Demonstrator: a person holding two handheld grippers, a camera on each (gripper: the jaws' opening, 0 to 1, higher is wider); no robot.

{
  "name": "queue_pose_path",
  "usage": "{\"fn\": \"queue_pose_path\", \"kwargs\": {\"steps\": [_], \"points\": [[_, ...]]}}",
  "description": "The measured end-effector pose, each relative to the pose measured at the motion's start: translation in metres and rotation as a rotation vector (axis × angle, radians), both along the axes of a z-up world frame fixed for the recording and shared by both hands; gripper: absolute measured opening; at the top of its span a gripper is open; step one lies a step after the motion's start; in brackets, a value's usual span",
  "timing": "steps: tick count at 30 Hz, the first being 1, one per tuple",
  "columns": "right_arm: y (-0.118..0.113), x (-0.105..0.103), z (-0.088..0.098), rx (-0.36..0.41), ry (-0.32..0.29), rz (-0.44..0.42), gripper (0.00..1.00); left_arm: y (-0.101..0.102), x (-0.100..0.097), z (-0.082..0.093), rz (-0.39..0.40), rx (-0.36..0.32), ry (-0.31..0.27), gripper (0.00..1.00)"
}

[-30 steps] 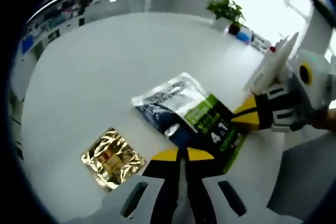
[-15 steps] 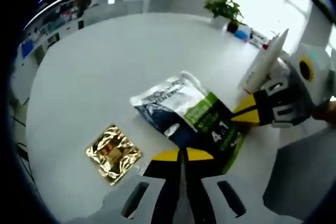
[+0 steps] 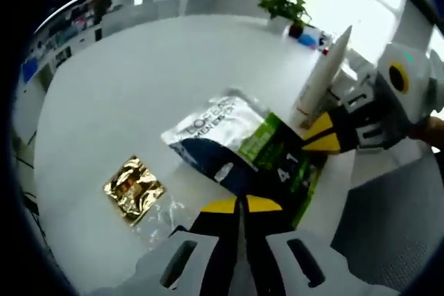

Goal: Arrange the skincare products in the storage area until every visible bottle or jar stands upright without overlapping.

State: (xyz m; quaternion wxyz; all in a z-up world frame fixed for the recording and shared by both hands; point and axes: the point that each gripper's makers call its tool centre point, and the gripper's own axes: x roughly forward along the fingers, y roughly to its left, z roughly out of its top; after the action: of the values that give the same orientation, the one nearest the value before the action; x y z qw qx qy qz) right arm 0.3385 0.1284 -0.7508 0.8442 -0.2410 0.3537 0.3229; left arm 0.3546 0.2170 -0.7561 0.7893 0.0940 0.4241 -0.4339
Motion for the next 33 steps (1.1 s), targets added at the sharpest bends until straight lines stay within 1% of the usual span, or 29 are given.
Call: {"fn": "queue_pose_path", "kwargs": {"steps": [2,4,11,14,16,24,27,30,33], "points": [[0.0,-0.005,0.001,0.004,0.008,0.019,0.01,-0.002,-0.003,0.0,-0.008,0.008,-0.002,0.0],[-0.003,-0.008,0.002,0.004,0.007,0.023,0.01,-0.003,-0.007,0.0,-0.017,0.013,0.005,0.0],[-0.011,-0.021,-0.002,0.016,0.042,0.031,0.01,-0.012,-0.02,-0.002,-0.039,0.015,0.019,0.0],[-0.015,-0.026,-0.004,0.012,0.046,0.032,0.01,-0.016,-0.024,-0.005,-0.047,0.017,0.029,0.0],[-0.017,-0.027,-0.006,-0.006,0.041,0.048,0.01,-0.019,-0.028,-0.006,-0.056,0.015,0.037,0.0],[-0.031,-0.034,-0.006,0.008,0.06,0.03,0.01,-0.032,-0.034,-0.007,-0.079,0.009,0.051,0.0],[-0.036,-0.036,-0.011,0.002,0.082,0.026,0.01,-0.037,-0.035,-0.009,-0.088,0.006,0.058,0.0],[-0.04,-0.038,-0.014,-0.014,0.086,0.032,0.01,-0.043,-0.038,-0.012,-0.106,0.015,0.063,0.0],[-0.045,-0.039,-0.016,-0.015,0.094,0.02,0.01,-0.047,-0.039,-0.014,-0.113,0.017,0.066,0.0]]}}
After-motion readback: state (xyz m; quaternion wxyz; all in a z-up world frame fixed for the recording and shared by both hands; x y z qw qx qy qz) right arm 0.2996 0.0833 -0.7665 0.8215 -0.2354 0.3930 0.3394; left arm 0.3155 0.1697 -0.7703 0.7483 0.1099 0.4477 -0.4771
